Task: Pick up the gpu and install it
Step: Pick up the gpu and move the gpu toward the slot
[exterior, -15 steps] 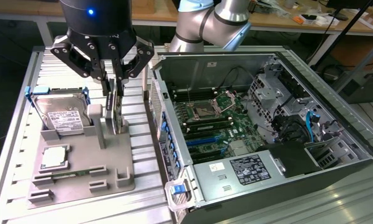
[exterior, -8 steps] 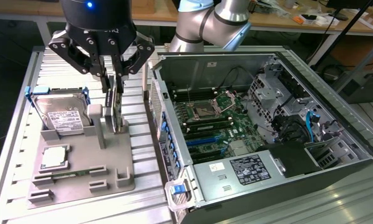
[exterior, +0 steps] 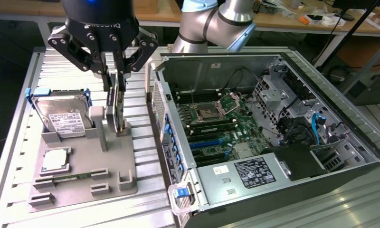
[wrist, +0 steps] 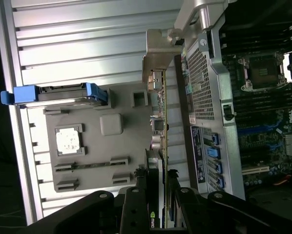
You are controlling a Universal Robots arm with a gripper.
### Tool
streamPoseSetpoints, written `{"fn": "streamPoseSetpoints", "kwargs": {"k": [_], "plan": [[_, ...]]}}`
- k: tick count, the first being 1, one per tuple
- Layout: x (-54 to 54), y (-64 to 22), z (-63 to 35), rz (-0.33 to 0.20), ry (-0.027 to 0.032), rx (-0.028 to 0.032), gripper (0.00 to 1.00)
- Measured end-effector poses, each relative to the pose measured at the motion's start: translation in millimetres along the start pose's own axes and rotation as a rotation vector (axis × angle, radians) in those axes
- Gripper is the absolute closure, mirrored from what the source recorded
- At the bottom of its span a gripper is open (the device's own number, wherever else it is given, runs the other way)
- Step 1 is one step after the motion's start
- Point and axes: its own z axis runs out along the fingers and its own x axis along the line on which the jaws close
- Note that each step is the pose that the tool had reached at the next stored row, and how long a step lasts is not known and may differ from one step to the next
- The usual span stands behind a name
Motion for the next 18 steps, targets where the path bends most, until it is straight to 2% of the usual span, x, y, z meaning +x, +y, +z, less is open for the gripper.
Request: {"fn": "streamPoseSetpoints", "kwargs": {"k": [18], "plan": [[-7.2, 1.1, -2.4, 0.001, 0.0010, 0.0002, 0.73]]}}
